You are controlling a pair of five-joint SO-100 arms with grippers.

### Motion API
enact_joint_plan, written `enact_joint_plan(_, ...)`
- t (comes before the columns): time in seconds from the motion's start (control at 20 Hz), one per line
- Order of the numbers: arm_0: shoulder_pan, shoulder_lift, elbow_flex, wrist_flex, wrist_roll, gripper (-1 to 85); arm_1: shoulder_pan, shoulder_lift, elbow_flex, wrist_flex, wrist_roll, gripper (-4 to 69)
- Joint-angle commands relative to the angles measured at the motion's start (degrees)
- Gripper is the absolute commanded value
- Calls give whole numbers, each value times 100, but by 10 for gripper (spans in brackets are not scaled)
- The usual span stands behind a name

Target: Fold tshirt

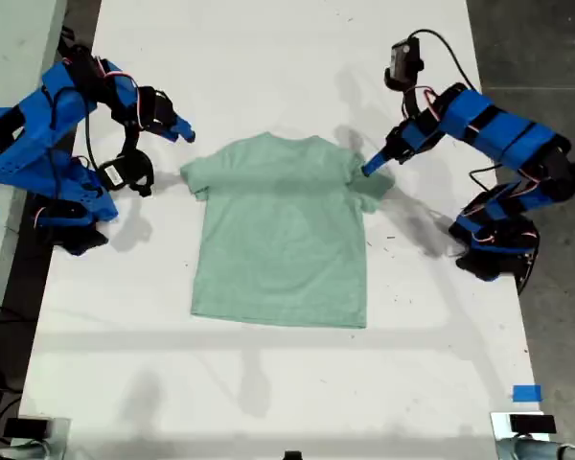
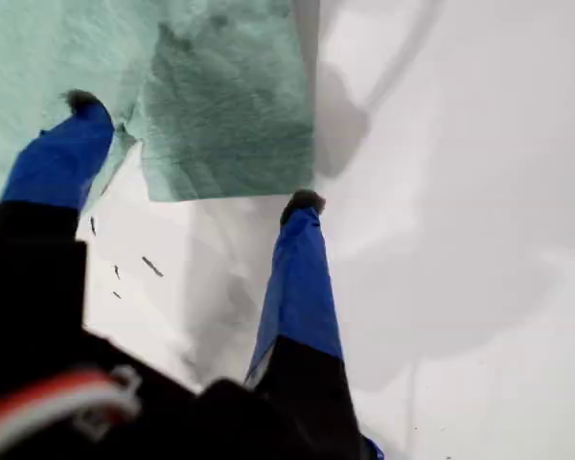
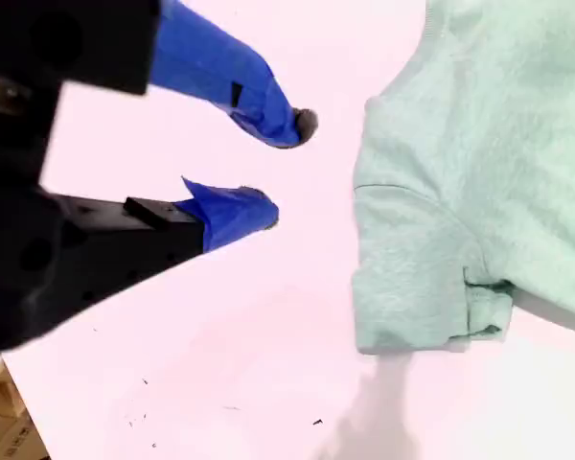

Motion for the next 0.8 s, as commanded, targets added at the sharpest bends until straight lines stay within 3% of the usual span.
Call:
enact_joint_plan(0.0,-62,26,-35,-70,35,106,193,-606,-9,-756,-167,377)
enact_joint_plan(0.3,-97,53,35,-35,26,106,308,-1951,-492,-712,-185,364)
enact_joint_plan(0.4,-114,53,44,-44,26,105,352,-2013,-536,-721,-281,270)
enact_joint_plan(0.5,-114,53,44,-53,18,104,378,-2127,-703,-694,-290,59)
enact_joint_plan(0.6,-105,53,79,-62,18,104,369,-2188,-879,-668,-378,9)
enact_joint_plan(0.75,-70,70,176,-62,0,101,378,-2382,-1424,-220,-413,-2)
